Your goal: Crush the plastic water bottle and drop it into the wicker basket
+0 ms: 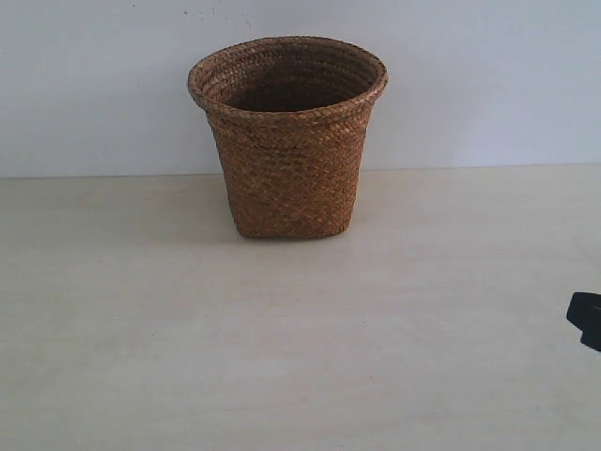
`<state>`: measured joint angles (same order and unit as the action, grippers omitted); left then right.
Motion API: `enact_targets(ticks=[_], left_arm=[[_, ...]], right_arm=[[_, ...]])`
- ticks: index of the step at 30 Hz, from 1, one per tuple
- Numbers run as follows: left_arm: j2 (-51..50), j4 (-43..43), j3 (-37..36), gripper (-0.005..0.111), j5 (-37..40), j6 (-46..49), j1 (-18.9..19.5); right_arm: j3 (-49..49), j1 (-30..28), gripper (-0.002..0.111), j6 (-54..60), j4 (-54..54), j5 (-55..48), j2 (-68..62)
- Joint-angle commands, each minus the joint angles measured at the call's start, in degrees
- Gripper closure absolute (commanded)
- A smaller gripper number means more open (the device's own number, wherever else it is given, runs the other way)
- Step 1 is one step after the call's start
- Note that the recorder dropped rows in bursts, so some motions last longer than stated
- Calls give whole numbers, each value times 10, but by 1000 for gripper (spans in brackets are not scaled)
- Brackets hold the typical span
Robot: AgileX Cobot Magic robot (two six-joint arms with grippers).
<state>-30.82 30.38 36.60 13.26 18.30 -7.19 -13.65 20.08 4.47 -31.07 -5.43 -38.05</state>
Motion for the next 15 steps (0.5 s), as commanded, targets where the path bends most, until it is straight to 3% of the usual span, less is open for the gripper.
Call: enact_targets(ticks=[1,4,15], left_arm=[[24,-195,-47,103,1,-203,2],[50,-267,-89,103,1,-254,2],[187,-277,-234,103,1,-249,2]], right_arm=[[3,-1,108,2,1,1,2],[3,-1,108,2,1,1,2],[3,-1,108,2,1,1,2]])
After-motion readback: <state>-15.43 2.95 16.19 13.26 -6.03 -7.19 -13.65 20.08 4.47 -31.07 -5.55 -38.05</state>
